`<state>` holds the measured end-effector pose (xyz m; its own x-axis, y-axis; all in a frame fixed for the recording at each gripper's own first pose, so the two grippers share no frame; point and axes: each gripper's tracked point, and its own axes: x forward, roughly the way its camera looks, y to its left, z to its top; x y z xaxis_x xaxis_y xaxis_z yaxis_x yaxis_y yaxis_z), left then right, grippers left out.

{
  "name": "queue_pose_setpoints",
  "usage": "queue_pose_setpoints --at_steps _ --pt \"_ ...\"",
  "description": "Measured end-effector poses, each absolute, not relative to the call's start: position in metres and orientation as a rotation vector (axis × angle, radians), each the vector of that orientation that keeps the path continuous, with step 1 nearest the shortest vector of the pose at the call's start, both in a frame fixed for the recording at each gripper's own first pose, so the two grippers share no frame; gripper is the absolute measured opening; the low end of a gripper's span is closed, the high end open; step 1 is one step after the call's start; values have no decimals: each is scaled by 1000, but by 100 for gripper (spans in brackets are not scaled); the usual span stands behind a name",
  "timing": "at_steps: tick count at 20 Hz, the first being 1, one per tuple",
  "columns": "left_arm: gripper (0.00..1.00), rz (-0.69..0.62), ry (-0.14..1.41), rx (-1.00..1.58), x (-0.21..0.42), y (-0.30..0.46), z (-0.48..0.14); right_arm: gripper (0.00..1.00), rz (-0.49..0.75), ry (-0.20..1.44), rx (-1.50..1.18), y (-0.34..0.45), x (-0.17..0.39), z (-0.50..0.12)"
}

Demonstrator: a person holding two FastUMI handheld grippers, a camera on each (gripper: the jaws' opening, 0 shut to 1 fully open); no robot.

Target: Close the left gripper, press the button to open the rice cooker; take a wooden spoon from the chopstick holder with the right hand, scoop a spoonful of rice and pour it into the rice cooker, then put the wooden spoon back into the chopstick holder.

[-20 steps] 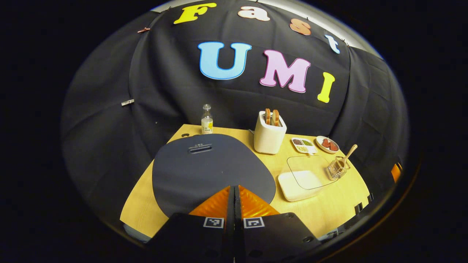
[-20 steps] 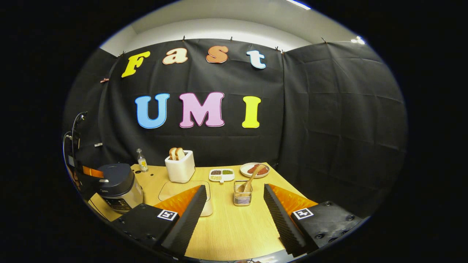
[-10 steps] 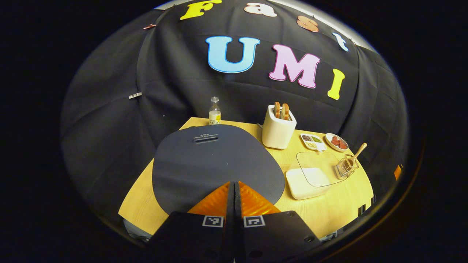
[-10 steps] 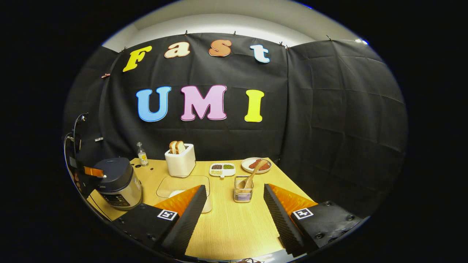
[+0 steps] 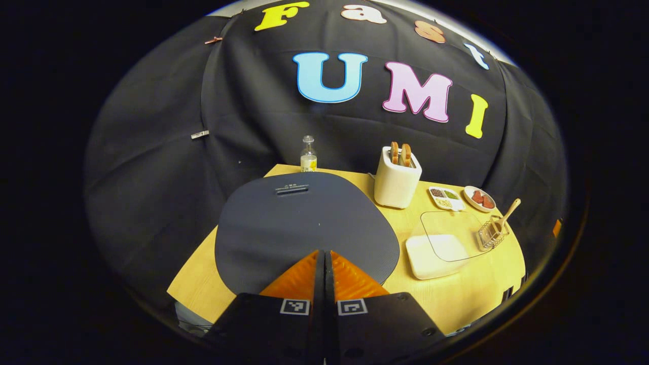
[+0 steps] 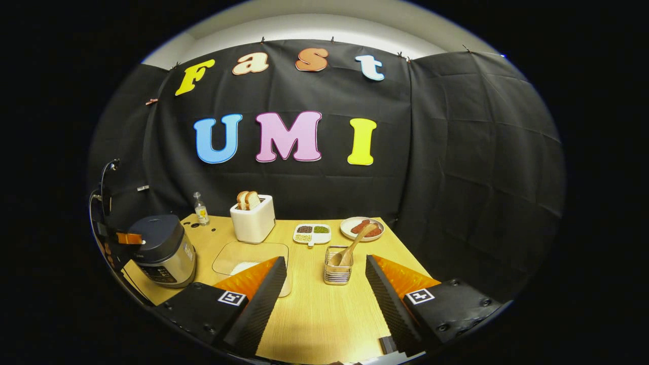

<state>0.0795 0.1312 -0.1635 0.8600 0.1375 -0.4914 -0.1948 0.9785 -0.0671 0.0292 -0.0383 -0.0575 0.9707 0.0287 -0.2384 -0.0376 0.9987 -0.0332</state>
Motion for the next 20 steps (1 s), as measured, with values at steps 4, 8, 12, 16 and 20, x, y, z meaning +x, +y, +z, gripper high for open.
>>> queue_pose_setpoints --at_steps 4,8,12,16,20 --pt "6 235 415 -198 74 133 -131 98 43 231 -6 -52 58 -51" --pt "6 353 148 -132 71 138 -30 98 50 220 28 -61 89 -49" --pt "6 387 71 -78 71 119 8 98 66 220 45 -70 118 -56" --pt "8 352 122 -86 72 81 3 98 59 246 81 -86 154 -71" --pt "14 411 142 -86 61 73 -7 99 46 285 116 -101 190 -91"
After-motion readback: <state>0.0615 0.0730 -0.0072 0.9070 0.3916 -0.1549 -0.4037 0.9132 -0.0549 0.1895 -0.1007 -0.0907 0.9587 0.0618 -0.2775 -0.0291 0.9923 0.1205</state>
